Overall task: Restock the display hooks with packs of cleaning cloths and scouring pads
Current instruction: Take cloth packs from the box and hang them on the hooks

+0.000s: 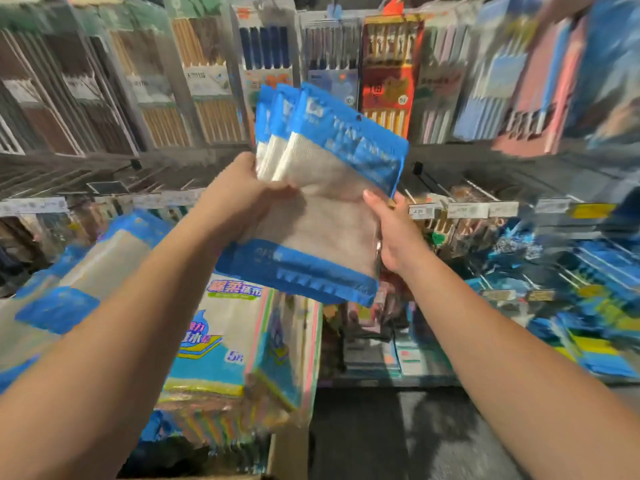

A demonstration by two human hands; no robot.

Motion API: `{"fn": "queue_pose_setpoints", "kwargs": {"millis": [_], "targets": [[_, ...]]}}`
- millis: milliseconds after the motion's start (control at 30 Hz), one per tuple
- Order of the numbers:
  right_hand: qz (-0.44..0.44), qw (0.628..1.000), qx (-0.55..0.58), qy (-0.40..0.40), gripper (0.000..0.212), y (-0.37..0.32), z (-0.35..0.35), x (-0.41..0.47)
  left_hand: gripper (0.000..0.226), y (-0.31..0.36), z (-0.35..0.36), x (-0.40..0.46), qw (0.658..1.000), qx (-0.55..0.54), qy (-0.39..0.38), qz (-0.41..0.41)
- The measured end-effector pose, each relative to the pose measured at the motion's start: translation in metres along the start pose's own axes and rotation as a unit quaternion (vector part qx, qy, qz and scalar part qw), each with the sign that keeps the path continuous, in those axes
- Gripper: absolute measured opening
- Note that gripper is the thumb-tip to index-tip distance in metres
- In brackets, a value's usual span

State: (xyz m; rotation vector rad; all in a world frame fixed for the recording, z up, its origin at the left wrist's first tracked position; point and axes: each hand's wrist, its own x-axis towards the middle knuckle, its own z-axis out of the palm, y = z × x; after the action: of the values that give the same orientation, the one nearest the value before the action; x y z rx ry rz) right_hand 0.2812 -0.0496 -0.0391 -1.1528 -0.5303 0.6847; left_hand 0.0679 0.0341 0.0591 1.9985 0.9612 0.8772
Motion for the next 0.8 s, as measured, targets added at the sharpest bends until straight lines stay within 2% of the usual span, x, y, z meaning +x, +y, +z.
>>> {"fn": "queue_pose_setpoints", "kwargs": {"millis": [100, 167, 200, 300, 433, 500, 533, 600, 700, 733, 800], "targets": [[0.063, 0.996, 0.058, 0.004, 0.054, -0.017, -0.081, -0.018, 0.045, 0.016, 0.074, -0.017, 0.993, -0.095, -0.067, -0.012], [0.099, 0.992, 0.08, 0.001, 0.032, -0.028, -0.142, -0.035, 0.051, 0.029, 0.129, -0.029, 0.986, -0.116, -0.118, -0.019], [0.111, 0.989, 0.093, 0.009, 0.03, -0.03, -0.176, -0.043, 0.051, 0.037, 0.157, -0.037, 0.981, -0.128, -0.146, -0.02], [0.13, 0.983, 0.105, 0.072, 0.032, -0.041, -0.277, -0.068, 0.035, 0.062, 0.248, -0.065, 0.959, -0.171, -0.224, -0.019], [0.153, 0.973, 0.128, 0.119, 0.04, -0.058, -0.409, -0.102, 0.04, 0.098, 0.372, -0.101, 0.929, -0.202, -0.307, -0.048], [0.149, 0.973, 0.111, 0.137, 0.044, -0.068, -0.471, -0.121, 0.056, 0.117, 0.432, -0.118, 0.913, -0.206, -0.347, -0.058], [0.146, 0.972, 0.1, 0.152, 0.039, -0.073, -0.5, -0.129, 0.061, 0.126, 0.461, -0.126, 0.905, -0.213, -0.364, -0.062], [0.137, 0.968, 0.087, 0.189, 0.033, -0.085, -0.553, -0.145, 0.057, 0.146, 0.514, -0.144, 0.889, -0.228, -0.393, -0.063], [0.111, 0.966, 0.071, 0.221, 0.045, -0.101, -0.619, -0.166, 0.044, 0.18, 0.581, -0.166, 0.857, -0.254, -0.444, -0.057], [0.098, 0.965, 0.066, 0.236, 0.048, -0.106, -0.641, -0.172, 0.048, 0.191, 0.598, -0.172, 0.842, -0.259, -0.47, -0.052], [0.075, 0.962, 0.061, 0.255, 0.047, -0.116, -0.678, -0.182, 0.074, 0.209, 0.633, -0.178, 0.82, -0.254, -0.51, -0.044]]}}
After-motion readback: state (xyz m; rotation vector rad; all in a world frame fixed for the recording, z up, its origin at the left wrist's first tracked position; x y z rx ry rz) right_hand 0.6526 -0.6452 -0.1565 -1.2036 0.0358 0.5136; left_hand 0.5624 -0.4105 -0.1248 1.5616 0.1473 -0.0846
